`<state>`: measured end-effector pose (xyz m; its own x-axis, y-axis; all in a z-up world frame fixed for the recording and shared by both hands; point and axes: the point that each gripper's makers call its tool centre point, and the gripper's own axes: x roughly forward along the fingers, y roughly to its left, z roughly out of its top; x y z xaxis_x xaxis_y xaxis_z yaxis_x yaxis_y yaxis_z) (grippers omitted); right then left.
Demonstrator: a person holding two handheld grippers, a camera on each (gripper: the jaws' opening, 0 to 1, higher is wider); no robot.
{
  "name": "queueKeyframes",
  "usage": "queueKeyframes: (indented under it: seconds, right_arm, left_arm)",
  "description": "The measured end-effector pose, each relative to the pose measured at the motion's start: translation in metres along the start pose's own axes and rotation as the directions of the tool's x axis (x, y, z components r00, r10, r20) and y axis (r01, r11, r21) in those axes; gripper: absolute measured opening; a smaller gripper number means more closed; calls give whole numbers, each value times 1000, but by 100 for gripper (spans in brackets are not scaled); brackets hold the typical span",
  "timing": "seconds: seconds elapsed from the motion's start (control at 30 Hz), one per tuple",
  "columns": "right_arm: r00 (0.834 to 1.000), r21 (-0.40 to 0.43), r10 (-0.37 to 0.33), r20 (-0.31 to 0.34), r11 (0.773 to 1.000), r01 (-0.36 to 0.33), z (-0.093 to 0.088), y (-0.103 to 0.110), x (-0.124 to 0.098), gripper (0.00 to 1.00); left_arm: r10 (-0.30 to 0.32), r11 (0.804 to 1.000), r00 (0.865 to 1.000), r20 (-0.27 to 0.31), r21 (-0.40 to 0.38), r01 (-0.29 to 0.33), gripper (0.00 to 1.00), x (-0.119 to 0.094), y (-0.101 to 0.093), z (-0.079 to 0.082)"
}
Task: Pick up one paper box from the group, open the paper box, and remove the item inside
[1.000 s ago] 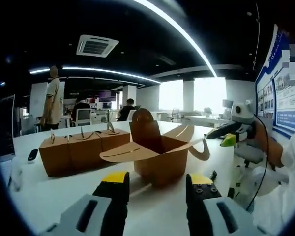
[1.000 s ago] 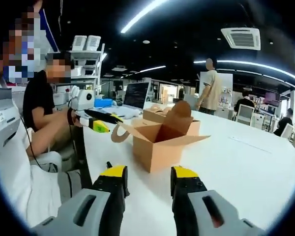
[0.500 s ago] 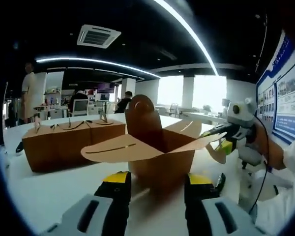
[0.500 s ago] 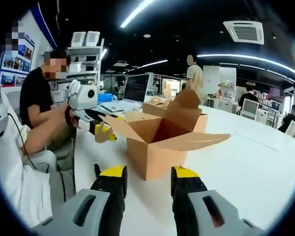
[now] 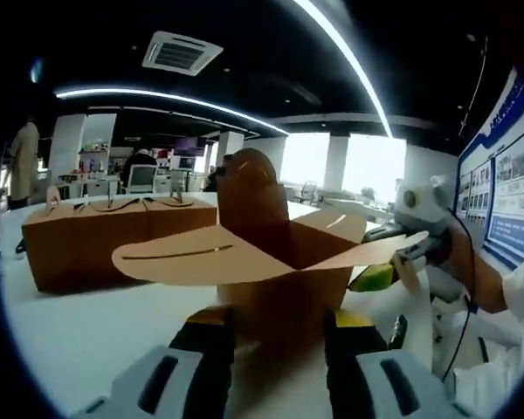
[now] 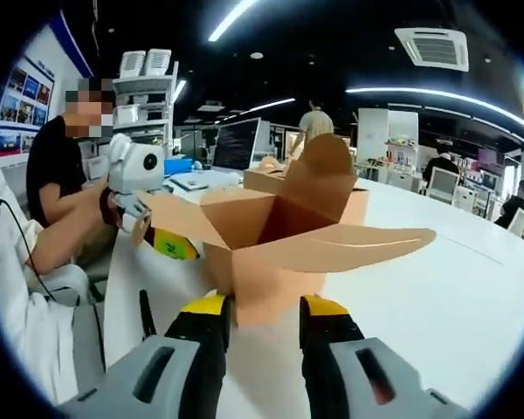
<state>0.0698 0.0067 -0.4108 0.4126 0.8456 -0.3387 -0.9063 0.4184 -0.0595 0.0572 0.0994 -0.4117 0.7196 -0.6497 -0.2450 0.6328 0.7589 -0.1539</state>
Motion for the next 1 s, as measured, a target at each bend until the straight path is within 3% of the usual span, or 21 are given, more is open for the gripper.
queueKeyframes:
  seconds: [0.2,0.77,0.87,1.0]
  right_arm:
    - [1000,3,-2,1,1000,2,0,-6,2,31]
    - [999,-9,-8,-37,1000,8,-5,-10,11,28]
    - [999,-13,-12,-46,1000,12,-8,-10,5,29]
    - [1000,18,-20,-13,1000,20,-5,-12,-12,31]
  left_arm:
    - [5,1000,1000,4,15,-5,33,5,0,4]
    - [17,1000,1000,-7,17,-17,32,22,7,0]
    - [19,1000,1000,-6,19,-18,37,17,7,-2]
    - [23,999,999,49,-25,-22,38,-1,9,4]
